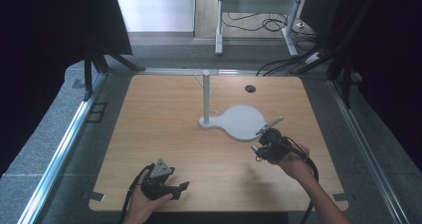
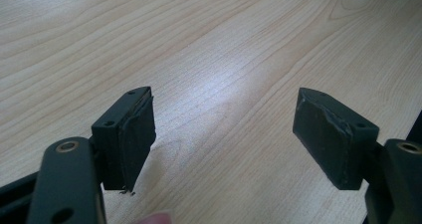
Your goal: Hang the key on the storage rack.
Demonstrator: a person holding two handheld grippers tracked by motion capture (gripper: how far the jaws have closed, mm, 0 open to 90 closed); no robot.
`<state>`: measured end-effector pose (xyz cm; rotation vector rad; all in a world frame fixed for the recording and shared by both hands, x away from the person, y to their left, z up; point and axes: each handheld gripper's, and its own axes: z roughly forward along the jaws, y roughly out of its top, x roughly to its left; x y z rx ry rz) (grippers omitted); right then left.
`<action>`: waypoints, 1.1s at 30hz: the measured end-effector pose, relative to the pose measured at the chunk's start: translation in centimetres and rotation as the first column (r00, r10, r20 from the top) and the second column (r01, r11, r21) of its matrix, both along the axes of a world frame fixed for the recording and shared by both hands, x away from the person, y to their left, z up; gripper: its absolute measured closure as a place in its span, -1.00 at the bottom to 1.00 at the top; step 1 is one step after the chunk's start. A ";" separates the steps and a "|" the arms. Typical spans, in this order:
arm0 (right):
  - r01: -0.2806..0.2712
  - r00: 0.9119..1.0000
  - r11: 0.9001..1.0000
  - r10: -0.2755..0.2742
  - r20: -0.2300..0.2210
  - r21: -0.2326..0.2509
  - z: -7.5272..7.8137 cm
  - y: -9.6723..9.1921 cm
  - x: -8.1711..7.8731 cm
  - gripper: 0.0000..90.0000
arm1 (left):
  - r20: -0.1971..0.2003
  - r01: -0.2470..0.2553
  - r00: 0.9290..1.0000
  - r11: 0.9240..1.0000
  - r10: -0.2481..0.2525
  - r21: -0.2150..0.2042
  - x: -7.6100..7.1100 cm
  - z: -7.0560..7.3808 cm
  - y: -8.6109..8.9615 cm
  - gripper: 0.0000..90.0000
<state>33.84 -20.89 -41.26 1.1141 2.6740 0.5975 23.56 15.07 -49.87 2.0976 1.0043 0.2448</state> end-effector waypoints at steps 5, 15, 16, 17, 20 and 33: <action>0.011 1.000 1.000 -0.011 0.007 -0.004 0.6 0.4 1.6 0.85 | -0.001 0.003 1.000 1.000 -0.003 0.008 0.1 -0.1 0.0 -0.44; 0.052 0.998 0.999 -0.052 0.025 0.011 2.0 0.9 4.7 0.85 | -0.004 -0.005 1.000 1.000 0.005 0.004 0.1 -0.2 0.1 -0.44; 0.052 0.998 0.999 -0.052 0.025 0.011 2.0 0.9 4.7 0.85 | -0.004 -0.005 1.000 1.000 0.005 0.004 0.1 -0.2 0.1 -0.44; 0.052 0.998 0.999 -0.052 0.025 0.013 2.1 0.9 4.9 0.85 | -0.004 -0.005 1.000 1.000 0.005 0.003 0.1 -0.2 0.1 -0.44; 0.055 0.998 0.998 -0.056 0.027 0.012 2.5 1.3 5.6 0.85 | -0.004 -0.006 1.000 1.000 0.006 0.004 0.1 -0.2 0.1 -0.44; 0.057 0.997 0.998 -0.058 0.054 0.027 4.0 3.3 9.0 0.85 | -0.008 -0.010 1.000 1.000 0.010 0.004 0.1 -0.2 0.3 -0.44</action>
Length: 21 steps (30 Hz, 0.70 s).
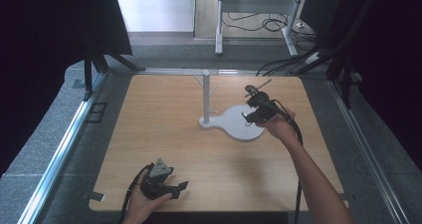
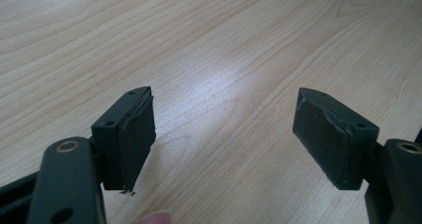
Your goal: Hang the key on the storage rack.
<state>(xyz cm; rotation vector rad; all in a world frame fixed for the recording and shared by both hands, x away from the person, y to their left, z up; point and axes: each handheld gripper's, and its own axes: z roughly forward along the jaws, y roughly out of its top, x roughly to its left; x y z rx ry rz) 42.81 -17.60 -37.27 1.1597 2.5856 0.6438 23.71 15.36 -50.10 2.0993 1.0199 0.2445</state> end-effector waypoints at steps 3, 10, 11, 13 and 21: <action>-0.005 1.000 1.000 0.005 -0.001 0.009 0.2 0.5 0.8 0.85 | -0.001 -0.005 1.000 1.000 0.005 -0.004 0.1 -0.1 0.1 -0.44; -0.014 1.000 1.000 0.013 0.026 0.023 0.7 1.8 2.2 0.85 | 0.000 -0.006 1.000 1.000 0.006 -0.004 0.1 -0.1 0.2 -0.44; -0.018 1.000 1.000 0.017 0.022 0.024 0.7 1.9 2.2 0.85 | 0.000 -0.006 1.000 1.000 0.006 -0.004 0.1 0.0 0.2 -0.44; -0.017 1.000 1.000 0.016 0.025 0.022 0.7 2.2 2.4 0.85 | 0.001 -0.005 1.000 1.000 0.005 -0.004 0.1 0.0 0.2 -0.44; -0.027 0.999 0.999 0.026 0.028 0.021 0.9 2.9 2.8 0.85 | 0.001 -0.002 1.000 1.000 0.002 -0.002 0.1 0.0 0.2 -0.44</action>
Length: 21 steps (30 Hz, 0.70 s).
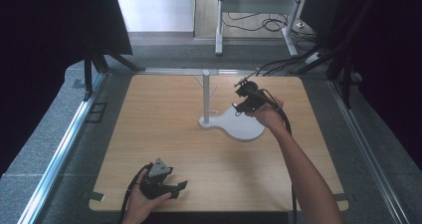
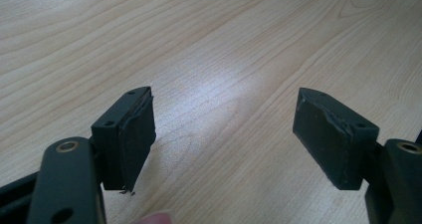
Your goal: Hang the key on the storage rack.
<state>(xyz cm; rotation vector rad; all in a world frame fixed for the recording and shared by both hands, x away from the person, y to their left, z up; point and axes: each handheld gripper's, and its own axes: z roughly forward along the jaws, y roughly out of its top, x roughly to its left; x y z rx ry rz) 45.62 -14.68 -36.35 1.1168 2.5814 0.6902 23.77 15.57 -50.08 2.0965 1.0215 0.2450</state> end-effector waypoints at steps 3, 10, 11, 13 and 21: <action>-0.002 1.000 1.000 0.002 -0.001 0.001 0.2 0.3 0.2 0.85 | -0.001 -0.001 1.000 1.000 0.001 0.000 0.0 0.0 0.0 -0.44; 0.001 1.000 1.000 -0.001 0.000 -0.012 0.7 0.8 1.0 0.85 | 0.000 -0.001 1.000 1.000 0.001 -0.002 0.0 0.0 -0.1 -0.44; -0.001 1.000 1.000 0.001 -0.003 -0.012 0.8 1.0 1.2 0.85 | 0.000 -0.001 1.000 1.000 0.001 -0.002 0.0 0.0 -0.1 -0.44; 0.000 1.000 1.000 0.000 -0.002 -0.010 1.0 1.3 1.5 0.85 | -0.003 0.001 1.000 1.000 -0.001 -0.001 0.0 -0.1 -0.1 -0.44; -0.007 1.000 1.000 0.007 -0.003 0.000 1.1 2.6 2.8 0.85 | -0.002 0.000 1.000 1.000 0.000 -0.008 0.0 0.0 0.0 -0.43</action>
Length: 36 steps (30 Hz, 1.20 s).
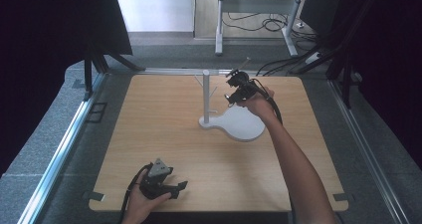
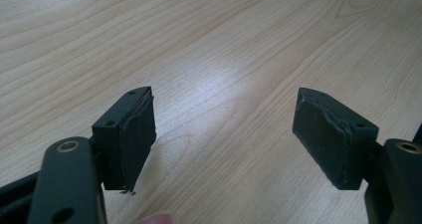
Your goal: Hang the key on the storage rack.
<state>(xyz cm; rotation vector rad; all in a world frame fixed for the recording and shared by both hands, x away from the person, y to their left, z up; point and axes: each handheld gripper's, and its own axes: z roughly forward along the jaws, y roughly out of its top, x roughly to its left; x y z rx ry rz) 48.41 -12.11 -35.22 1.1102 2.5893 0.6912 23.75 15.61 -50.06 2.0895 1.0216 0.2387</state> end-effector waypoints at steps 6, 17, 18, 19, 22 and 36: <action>-0.003 1.000 1.000 0.003 0.001 0.010 -0.2 0.6 0.5 0.85 | 0.002 0.000 1.000 1.000 0.000 -0.003 0.0 0.1 0.1 -0.43; 0.004 1.000 1.000 -0.004 0.000 0.017 -0.1 0.8 1.0 0.85 | -0.001 0.003 1.000 1.000 -0.003 -0.002 0.0 0.1 0.0 -0.43; 0.007 1.000 1.000 -0.007 -0.001 0.016 -0.2 0.8 1.1 0.85 | -0.001 0.003 1.000 1.000 -0.003 -0.003 0.0 0.1 0.0 -0.43; 0.012 1.000 1.000 -0.012 0.000 0.021 -0.2 0.7 1.3 0.85 | -0.001 0.003 1.000 1.000 -0.003 -0.004 0.0 0.1 0.1 -0.43; 0.021 1.000 0.999 -0.021 0.004 0.029 -0.2 0.6 1.7 0.85 | 0.000 0.002 1.000 1.000 -0.002 -0.005 0.0 0.2 0.1 -0.43; 0.044 0.999 0.994 -0.047 0.028 0.096 0.8 1.2 3.6 0.85 | 0.003 -0.008 1.000 1.000 0.008 -0.010 0.0 0.2 0.5 -0.43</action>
